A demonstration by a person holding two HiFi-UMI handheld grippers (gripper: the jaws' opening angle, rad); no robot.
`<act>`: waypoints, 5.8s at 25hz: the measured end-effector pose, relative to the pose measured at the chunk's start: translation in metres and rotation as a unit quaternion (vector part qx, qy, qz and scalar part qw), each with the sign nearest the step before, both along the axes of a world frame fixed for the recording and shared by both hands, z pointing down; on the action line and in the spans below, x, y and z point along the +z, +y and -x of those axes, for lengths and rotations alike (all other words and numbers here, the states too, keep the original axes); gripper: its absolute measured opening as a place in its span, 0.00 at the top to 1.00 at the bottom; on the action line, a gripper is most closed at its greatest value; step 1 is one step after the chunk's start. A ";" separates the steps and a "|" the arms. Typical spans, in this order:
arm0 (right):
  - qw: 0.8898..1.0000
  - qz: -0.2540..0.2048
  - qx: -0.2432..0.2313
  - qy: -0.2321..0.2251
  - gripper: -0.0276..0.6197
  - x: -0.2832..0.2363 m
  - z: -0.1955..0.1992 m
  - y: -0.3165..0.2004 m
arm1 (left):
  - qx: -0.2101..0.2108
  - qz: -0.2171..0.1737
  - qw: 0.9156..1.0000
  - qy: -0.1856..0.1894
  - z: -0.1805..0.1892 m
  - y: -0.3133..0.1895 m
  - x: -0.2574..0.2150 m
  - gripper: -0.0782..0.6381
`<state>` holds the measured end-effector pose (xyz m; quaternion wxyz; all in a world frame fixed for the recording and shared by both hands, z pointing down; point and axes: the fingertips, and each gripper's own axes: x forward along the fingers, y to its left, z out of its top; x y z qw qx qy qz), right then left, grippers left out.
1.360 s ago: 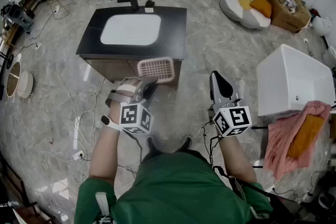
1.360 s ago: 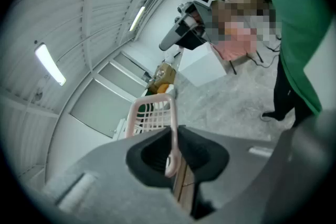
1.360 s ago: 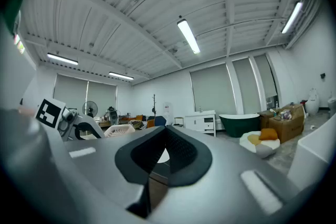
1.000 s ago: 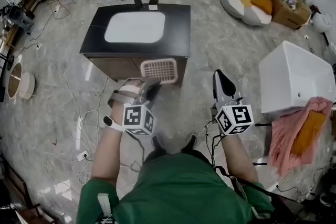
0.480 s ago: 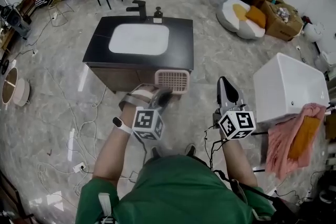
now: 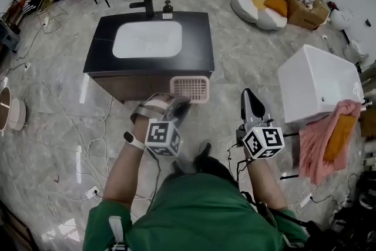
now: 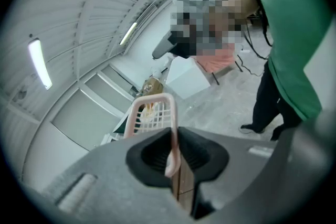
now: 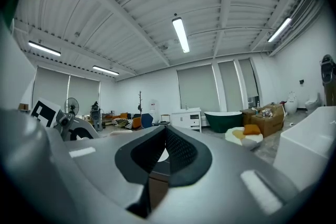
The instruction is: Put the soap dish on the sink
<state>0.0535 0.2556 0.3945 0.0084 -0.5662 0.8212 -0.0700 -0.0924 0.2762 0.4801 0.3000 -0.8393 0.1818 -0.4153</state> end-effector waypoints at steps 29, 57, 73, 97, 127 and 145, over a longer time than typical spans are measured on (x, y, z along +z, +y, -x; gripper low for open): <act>0.994 0.022 -0.074 -0.077 0.95 0.017 -0.073 -0.225 | -0.045 0.034 0.997 -0.047 -0.086 -0.189 0.006 0.83; 0.998 0.034 0.042 -0.014 0.95 0.018 -0.027 -0.435 | 0.043 0.086 0.995 -0.006 -0.025 -0.429 0.056 0.83; 0.992 0.091 0.078 -0.028 0.95 0.077 -0.054 -0.487 | 0.039 0.110 0.993 -0.004 -0.036 -0.505 0.109 0.83; 0.983 0.158 0.079 -0.055 0.95 0.160 -0.142 -0.562 | 0.007 0.191 0.979 -0.067 -0.092 -0.604 0.243 0.83; 0.981 0.175 0.068 -0.051 0.95 0.172 -0.129 -0.576 | -0.023 0.206 0.973 -0.100 -0.089 -0.653 0.285 0.76; 0.993 0.108 0.017 -0.041 0.95 0.100 -0.083 -0.582 | -0.185 0.110 0.961 0.175 -0.053 -0.642 0.095 0.90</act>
